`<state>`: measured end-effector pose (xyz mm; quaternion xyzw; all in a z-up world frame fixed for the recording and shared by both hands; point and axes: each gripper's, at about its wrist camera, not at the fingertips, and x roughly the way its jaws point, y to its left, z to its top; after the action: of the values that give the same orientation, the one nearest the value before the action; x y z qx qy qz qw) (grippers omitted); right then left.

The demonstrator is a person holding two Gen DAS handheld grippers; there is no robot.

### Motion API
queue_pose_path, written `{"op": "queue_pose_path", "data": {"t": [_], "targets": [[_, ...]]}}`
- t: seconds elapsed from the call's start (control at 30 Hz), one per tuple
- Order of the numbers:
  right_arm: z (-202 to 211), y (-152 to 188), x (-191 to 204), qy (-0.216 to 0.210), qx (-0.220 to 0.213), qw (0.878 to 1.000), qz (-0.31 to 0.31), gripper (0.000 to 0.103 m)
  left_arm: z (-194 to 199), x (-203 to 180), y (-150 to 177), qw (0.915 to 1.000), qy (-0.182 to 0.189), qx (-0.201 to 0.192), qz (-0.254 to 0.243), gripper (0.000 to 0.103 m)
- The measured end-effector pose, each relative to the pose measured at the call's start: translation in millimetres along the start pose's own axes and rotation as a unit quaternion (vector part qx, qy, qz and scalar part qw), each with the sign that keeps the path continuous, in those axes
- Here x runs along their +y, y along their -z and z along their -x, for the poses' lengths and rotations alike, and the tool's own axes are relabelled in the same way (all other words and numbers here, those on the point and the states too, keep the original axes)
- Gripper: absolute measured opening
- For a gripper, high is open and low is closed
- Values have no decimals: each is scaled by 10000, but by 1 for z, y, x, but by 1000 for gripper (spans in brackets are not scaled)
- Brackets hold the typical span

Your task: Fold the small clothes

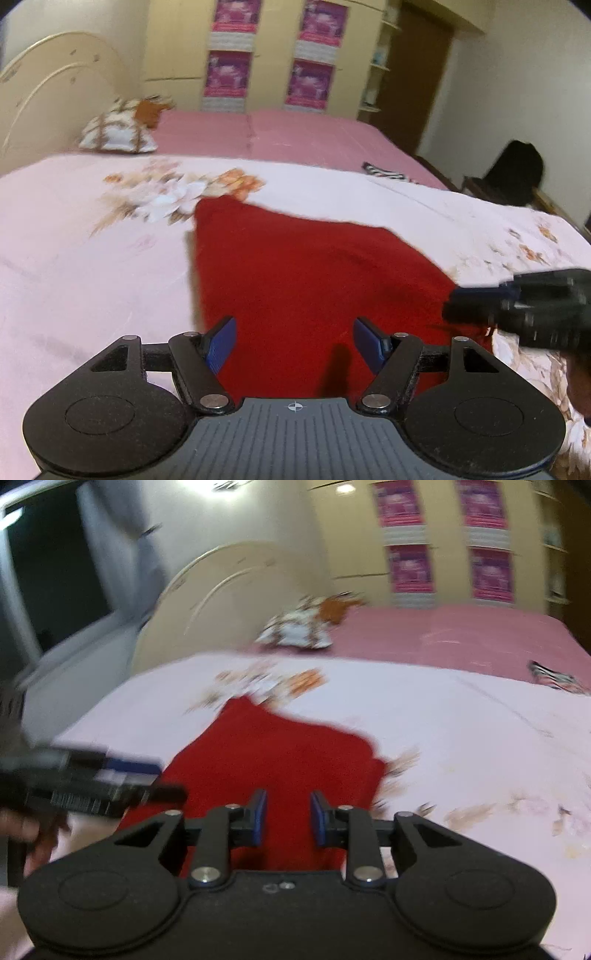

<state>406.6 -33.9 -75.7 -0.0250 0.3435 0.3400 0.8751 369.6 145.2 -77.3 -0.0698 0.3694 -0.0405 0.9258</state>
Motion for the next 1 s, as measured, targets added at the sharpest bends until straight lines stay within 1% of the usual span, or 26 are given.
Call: {"op": "queue_pose_path", "data": {"t": [0.03,0.07,0.1,0.13,0.2,0.23,0.3,0.33,0.37,0.4,0.47,0.5,0.53,0.57,0.63,0.7,0.73,0.77,0.8,0.83,0.87,0.93,1.0], "targets": [[-6,5,4,79,159,9997,190,23,-5,1,5,9999,-62,159,15,70],[-12,9,3,245,294,9989,286,22,-10,0,11,9995,-157,271,-38,71],[-19,12,-1,476,429,9975,291,20,-11,-1,13,9996,-143,238,-44,73],[-24,14,-8,608,532,9965,205,16,-10,-2,13,9996,-156,248,-25,73],[-23,11,-14,599,544,9967,4,16,-2,-6,11,9995,-226,210,-53,73],[-18,9,-11,631,513,9967,-17,17,3,-8,12,9996,-221,154,-96,73],[-2,6,3,593,235,9979,107,26,10,-12,20,9994,-258,153,-187,74],[3,6,9,522,121,9984,184,32,11,-14,25,9991,-293,191,-241,77],[6,8,14,446,90,9986,262,30,12,-15,34,9989,-302,259,-240,79],[4,13,19,418,195,9983,348,29,13,-14,41,9989,-266,331,-180,79],[-9,26,22,562,652,9948,540,29,16,-17,61,9986,-182,484,-107,80],[-15,34,22,661,858,9919,660,30,19,-19,70,9986,-179,493,-116,81],[-15,41,23,780,942,9894,785,30,25,-20,76,9988,-184,452,-49,81],[-9,44,27,895,903,9881,862,30,33,-19,80,9989,-176,425,73,81],[8,45,30,890,802,9903,705,31,52,-21,85,9992,-157,295,197,81],[36,46,32,802,478,9950,360,38,79,-28,88,9997,-105,96,177,82],[52,48,33,796,320,9962,171,50,92,-33,89,9999,-80,13,136,82],[65,49,35,808,188,9966,14,62,106,-38,90,9999,-66,-69,78,88],[81,52,36,821,34,9965,-148,65,118,-42,90,9998,-95,-169,30,94],[94,53,39,824,-73,9962,-286,71,131,-46,91,9995,-167,-285,2,103],[106,56,41,808,-124,9959,-399,72,144,-51,92,9989,-228,-410,-31,103],[129,63,47,693,-214,9956,-595,71,164,-57,93,9984,-209,-516,-63,103],[151,72,59,795,-306,9940,-686,71,185,-63,100,9980,-203,-594,-74,103]]}}
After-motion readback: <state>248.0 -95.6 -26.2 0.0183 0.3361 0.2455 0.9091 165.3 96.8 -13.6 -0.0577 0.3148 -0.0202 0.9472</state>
